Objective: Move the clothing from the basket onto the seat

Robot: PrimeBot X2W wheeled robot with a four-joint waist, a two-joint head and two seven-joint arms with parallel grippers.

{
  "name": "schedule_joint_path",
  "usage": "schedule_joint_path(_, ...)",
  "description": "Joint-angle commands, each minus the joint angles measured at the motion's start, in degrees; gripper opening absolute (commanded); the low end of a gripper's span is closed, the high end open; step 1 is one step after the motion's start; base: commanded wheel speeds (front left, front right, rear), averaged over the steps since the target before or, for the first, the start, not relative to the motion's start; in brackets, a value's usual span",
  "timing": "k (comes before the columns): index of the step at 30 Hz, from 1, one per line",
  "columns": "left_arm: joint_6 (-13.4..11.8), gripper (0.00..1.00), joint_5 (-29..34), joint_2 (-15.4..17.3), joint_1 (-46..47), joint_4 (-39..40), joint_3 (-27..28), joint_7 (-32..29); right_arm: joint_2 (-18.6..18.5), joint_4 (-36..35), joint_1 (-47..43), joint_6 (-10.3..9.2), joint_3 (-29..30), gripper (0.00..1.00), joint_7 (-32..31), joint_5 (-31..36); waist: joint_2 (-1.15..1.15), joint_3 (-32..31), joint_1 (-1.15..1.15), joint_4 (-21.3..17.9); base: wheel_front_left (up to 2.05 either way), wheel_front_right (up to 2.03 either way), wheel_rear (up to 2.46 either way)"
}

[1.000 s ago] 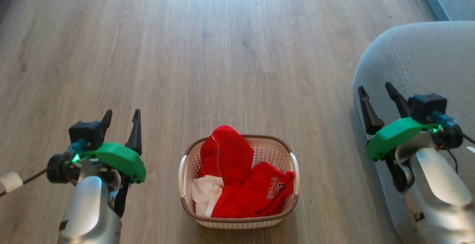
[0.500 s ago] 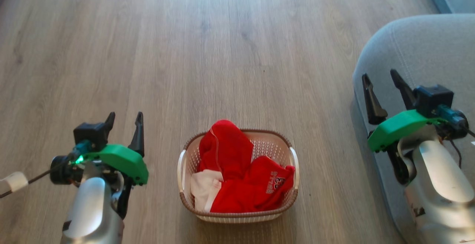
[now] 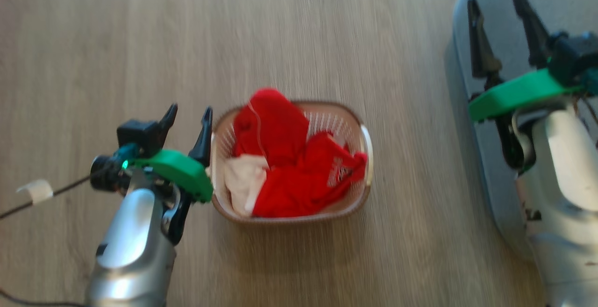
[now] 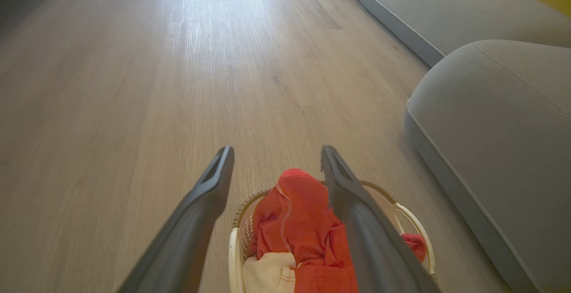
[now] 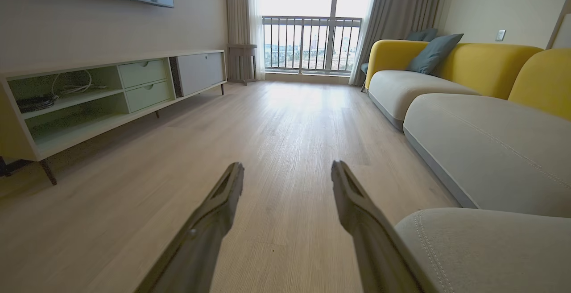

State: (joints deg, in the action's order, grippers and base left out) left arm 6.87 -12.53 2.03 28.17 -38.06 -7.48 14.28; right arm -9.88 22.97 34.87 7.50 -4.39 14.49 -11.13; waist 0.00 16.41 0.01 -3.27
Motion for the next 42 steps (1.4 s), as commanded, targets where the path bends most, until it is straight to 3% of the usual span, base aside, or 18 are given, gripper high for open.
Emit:
schedule_joint_path(1, -0.16, 1.0, -0.36, 0.86, 1.78, 1.5, 0.73, 0.72, 0.49, -2.38, 1.82, -0.01, -0.7, 1.0, 0.51, 0.36, 0.0, 5.78, -0.01, -1.57, 0.0, 0.0, 0.0)
schedule_joint_path(10, -0.18, 1.0, -4.0, 0.86, 7.5, -0.82, -7.07, 0.72, 0.99, -5.7, 7.33, -0.01, -0.39, 1.0, 0.51, 1.08, 0.0, 17.29, -0.01, -4.34, 0.0, 0.0, 0.0)
schedule_joint_path(18, -2.58, 1.0, -6.14, 0.85, 14.88, -6.18, -11.64, 0.72, 2.95, -7.41, 10.63, -0.01, -1.56, 1.0, 0.51, 1.05, 0.0, 25.74, -0.01, -8.41, 0.0, 0.0, 0.0)
schedule_joint_path(26, -6.24, 1.0, -4.07, 0.89, 21.32, -13.2, -10.71, 0.72, 4.71, -9.46, 12.23, -0.01, -2.56, 1.0, 0.51, 0.46, 0.0, 30.5, -0.01, -11.86, 0.0, 0.0, 0.0)
schedule_joint_path(36, -15.03, 1.0, -3.28, 4.07, 26.45, -20.75, -5.1, 0.72, 5.86, -11.47, 12.09, -0.01, -1.71, 1.0, 0.51, -0.04, 0.0, 34.09, -0.01, -14.2, 0.0, 0.0, 0.0)
schedule_joint_path(42, -15.51, 1.0, -2.09, 5.57, 28.26, -22.04, -4.62, 0.72, 6.22, -11.86, 11.71, -0.01, -1.65, 1.0, 0.51, -0.47, 0.0, 35.5, -0.01, -14.41, 0.0, 0.0, 0.0)
